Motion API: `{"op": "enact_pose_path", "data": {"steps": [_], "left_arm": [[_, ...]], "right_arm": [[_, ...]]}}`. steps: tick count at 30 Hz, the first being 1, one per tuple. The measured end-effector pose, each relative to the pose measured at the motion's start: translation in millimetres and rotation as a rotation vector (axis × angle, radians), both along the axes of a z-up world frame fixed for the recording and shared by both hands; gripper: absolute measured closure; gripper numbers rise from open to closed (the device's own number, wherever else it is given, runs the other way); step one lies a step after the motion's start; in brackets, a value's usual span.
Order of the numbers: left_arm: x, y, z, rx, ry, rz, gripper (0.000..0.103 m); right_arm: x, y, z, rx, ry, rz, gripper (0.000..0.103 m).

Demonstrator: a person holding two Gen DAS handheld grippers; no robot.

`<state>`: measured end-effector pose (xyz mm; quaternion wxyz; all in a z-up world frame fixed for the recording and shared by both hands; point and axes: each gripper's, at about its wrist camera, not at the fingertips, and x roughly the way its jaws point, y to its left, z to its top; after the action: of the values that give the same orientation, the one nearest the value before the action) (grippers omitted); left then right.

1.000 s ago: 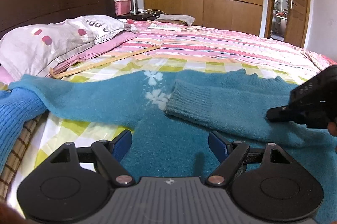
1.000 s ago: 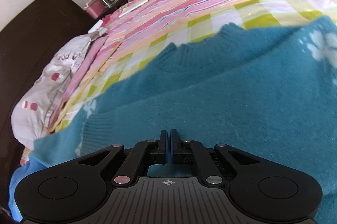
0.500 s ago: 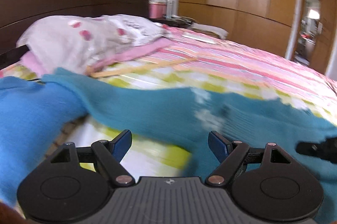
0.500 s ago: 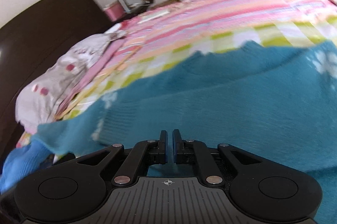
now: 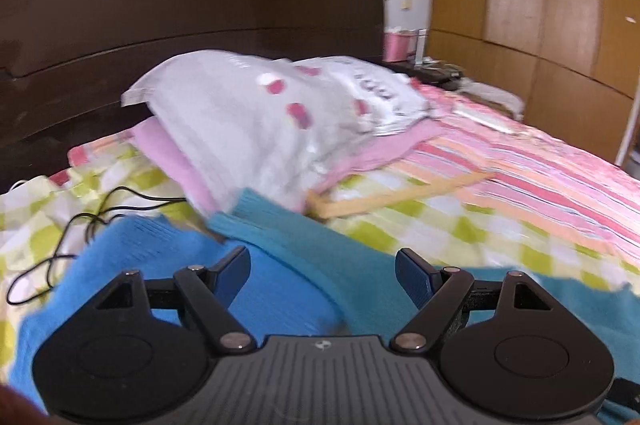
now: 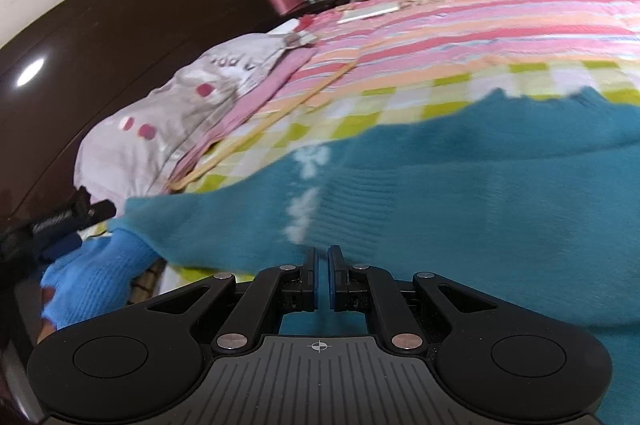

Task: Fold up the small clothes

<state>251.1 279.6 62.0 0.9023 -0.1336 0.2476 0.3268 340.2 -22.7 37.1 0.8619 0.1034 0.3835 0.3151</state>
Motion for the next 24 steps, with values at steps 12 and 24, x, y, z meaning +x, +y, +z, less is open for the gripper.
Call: {"op": "enact_pose_path", "data": {"steps": [12, 24], "left_arm": [[15.4, 95.0, -22.2, -0.27, -0.003, 0.121, 0.019], [56.0, 113.8, -38.4, -0.319, 0.106, 0.167, 0.018]], "right_arm": [[-0.9, 95.9, 19.0, 0.034, -0.011, 0.138, 0.095], [3.8, 111.0, 10.2, -0.01, -0.003, 0.121, 0.095]]}}
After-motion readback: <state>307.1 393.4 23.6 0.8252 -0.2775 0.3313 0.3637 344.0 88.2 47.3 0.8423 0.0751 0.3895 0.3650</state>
